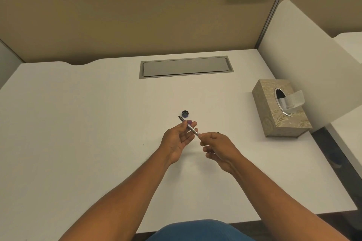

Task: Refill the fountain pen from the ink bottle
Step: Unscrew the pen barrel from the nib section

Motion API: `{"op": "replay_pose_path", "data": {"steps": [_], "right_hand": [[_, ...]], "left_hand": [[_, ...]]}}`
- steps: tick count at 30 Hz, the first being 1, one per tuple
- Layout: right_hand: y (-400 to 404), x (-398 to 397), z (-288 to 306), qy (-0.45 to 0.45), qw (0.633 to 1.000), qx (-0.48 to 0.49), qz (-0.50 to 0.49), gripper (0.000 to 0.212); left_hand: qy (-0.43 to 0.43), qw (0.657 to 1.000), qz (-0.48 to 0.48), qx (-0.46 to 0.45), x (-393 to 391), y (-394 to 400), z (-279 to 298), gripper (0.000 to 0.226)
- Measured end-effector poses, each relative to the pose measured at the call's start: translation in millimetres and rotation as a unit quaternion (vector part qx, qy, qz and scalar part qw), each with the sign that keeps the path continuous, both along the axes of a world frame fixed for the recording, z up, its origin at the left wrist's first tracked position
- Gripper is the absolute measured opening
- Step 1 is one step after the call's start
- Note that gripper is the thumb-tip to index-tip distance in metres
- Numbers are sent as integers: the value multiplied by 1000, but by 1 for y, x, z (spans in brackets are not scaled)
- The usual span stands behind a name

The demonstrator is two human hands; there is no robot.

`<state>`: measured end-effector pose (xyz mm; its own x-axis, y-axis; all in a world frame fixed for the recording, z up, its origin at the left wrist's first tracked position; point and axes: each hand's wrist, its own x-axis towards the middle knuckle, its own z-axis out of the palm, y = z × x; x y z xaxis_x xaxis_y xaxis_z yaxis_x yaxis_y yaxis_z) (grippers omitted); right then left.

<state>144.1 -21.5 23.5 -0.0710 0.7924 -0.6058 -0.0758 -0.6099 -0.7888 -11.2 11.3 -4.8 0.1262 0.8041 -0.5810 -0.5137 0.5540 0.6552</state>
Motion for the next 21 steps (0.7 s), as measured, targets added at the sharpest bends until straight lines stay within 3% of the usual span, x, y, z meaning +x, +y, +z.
{"op": "replay_pose_path", "data": {"steps": [7, 11, 16, 21], "right_hand": [[-1, 2, 3, 0, 1000, -24, 18, 31], [-5, 2, 1, -13, 1000, 0, 21, 14], [-6, 2, 2, -16, 999, -9, 32, 32], [-4, 1, -1, -26, 999, -7, 27, 19]], "left_hand": [[10, 1000, -2, 2, 2, -1, -1, 19], [9, 1000, 1, 2, 2, -3, -3, 19], [14, 1000, 3, -1, 4, -4, -4, 18], [8, 1000, -4, -2, 6, -5, -4, 18]]}}
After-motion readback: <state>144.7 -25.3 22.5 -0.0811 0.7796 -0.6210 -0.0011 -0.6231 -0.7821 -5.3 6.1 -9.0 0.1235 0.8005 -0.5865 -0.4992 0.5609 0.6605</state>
